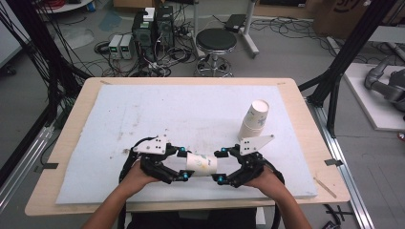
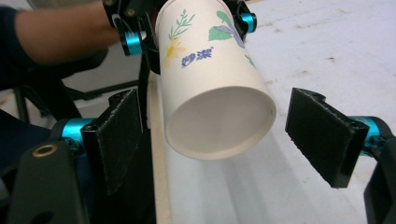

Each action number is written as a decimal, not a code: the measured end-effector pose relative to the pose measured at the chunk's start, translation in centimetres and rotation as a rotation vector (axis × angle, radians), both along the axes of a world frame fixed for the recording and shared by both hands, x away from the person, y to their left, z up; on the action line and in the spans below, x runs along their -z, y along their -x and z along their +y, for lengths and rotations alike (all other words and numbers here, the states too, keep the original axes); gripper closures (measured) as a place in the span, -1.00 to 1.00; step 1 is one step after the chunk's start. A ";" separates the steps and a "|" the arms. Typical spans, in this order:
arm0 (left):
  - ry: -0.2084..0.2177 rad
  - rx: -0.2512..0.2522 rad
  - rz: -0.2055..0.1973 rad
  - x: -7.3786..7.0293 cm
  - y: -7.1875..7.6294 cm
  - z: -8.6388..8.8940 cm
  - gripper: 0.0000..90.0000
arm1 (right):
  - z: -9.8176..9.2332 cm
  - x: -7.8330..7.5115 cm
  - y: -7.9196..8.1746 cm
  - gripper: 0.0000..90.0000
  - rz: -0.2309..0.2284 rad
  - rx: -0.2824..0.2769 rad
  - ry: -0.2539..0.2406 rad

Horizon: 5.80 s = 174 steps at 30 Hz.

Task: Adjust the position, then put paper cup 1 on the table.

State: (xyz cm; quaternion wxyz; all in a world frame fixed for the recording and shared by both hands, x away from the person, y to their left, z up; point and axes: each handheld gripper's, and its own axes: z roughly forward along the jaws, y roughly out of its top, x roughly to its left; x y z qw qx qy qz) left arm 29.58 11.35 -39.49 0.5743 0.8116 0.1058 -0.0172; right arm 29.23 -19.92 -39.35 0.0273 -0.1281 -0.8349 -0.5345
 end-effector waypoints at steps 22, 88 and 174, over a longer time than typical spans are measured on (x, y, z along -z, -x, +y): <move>-0.319 -0.028 -0.031 -3.7 -1.0 0.1 -0.27 | 5.3 -2.6 -0.1 -0.57 -0.239 0.005 0.308; -0.071 -0.217 -0.133 -4.6 -0.7 1.7 -0.66 | 5.3 -0.7 -1.6 -0.18 -0.200 0.085 0.414; 0.153 -0.586 -0.067 3.7 -0.2 8.2 -0.57 | 3.4 4.9 -7.8 -0.23 -0.204 0.612 0.144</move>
